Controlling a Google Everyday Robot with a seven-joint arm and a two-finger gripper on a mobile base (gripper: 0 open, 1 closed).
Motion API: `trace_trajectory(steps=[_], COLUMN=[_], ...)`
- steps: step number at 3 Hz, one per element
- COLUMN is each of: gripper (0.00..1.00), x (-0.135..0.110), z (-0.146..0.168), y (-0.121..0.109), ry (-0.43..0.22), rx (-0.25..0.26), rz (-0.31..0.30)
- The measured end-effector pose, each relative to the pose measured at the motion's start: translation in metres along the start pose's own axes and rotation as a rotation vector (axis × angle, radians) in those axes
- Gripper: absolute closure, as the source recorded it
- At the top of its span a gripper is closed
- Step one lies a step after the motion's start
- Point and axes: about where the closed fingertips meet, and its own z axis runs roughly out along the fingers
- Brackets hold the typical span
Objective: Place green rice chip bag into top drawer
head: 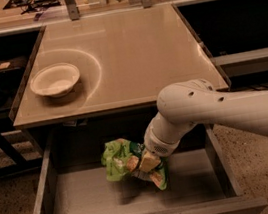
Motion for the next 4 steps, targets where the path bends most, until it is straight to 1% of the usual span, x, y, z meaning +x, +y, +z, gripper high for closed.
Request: trace_trajectory(steps=[2, 3, 4], gripper=[0.13, 0.0, 0.0], x=[0.0, 0.0, 0.0], z=[0.0, 0.0, 0.0], y=[0.0, 0.0001, 0.0001], ry=[0.0, 0.0, 0.0], rx=[0.0, 0.0, 0.0], rz=[0.0, 0.0, 0.0])
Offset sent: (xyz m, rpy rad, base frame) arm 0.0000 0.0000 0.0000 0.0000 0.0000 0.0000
